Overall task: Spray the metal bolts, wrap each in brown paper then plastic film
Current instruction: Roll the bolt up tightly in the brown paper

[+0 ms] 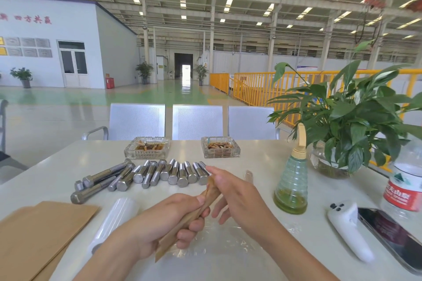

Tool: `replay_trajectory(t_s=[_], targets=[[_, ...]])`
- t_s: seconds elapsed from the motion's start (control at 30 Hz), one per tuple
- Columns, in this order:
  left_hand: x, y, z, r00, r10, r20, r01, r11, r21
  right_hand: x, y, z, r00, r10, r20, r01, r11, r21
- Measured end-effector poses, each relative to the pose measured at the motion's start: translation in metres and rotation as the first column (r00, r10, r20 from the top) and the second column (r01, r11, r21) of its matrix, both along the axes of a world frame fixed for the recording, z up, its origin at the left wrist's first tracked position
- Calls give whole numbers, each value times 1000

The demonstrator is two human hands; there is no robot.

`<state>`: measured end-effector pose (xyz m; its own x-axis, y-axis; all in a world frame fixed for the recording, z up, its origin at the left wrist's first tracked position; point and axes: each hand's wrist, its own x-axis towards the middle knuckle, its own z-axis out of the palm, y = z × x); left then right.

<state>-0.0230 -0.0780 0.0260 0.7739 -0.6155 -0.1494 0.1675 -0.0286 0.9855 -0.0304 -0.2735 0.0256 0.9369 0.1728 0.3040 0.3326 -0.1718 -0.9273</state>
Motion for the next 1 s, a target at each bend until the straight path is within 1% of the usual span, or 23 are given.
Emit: replay_trajectory(t_s=[0.03,0.07,0.1,0.13,0.23,0.33,0.4,0.47,0.57,0.6,0.63,0.67,0.7,0.73,0.77,0.8,0.87,0.9,0.93,0.97,1.0], targets=[[0,0,-1,1000,-2,-3,2,1000,9,0,0,1,997,43,-71,-41,998,37],[0,1,-2,1000,-7,-8,7,1000,14,0,-1,1,986,78,-150,-62,992,109],[0,0,-3,1000,-18,-15,18,1000,14,0,-2,1,975,94,-200,-59,983,172],[0,1,-3,999,-32,-20,33,999,13,0,-4,1,974,87,-211,-44,979,199],[2,3,-2,998,-65,-5,65,997,39,-1,-7,-1,981,72,-182,-33,977,210],[4,6,2,993,-101,55,97,993,69,0,-12,-1,979,136,-150,-82,944,320],[5,9,6,990,-113,83,106,991,78,-1,-15,3,966,199,-167,-127,922,366],[6,11,9,988,-124,95,115,988,101,-3,-18,8,953,228,-201,-158,936,315],[7,13,12,987,-104,122,81,979,185,-5,-22,9,953,183,-242,-157,980,121],[7,13,15,987,-90,132,61,977,206,-6,-23,7,954,166,-250,-149,985,83],[8,14,18,988,-72,136,42,976,212,-6,-22,4,956,148,-253,-132,988,81],[9,16,20,991,-41,128,16,981,195,-6,-21,2,957,130,-258,-104,988,113],[9,19,23,995,9,97,-24,988,152,-7,-19,-1,956,118,-268,-71,981,178],[9,22,26,997,75,35,-77,994,79,-7,-18,-3,951,116,-286,-37,963,265],[9,26,28,990,129,-52,-130,991,-31,-7,-18,-4,945,123,-304,-7,934,357],[9,28,29,980,143,-140,-167,970,-174,-7,-17,-3,938,135,-320,22,897,442],[7,27,30,964,97,-247,-206,861,-466,-8,-15,3,923,163,-347,76,810,582],[4,22,30,962,102,-252,-228,808,-543,-8,-14,7,912,183,-367,103,764,637],[0,14,28,964,151,-218,-251,790,-559,-9,-11,11,899,208,-386,127,719,683],[-3,4,24,959,244,-143,-282,805,-523,-9,-8,14,886,239,-398,142,677,722],[-7,-6,21,938,346,-25,-318,827,-463,-10,-5,15,875,266,-404,150,644,750]])
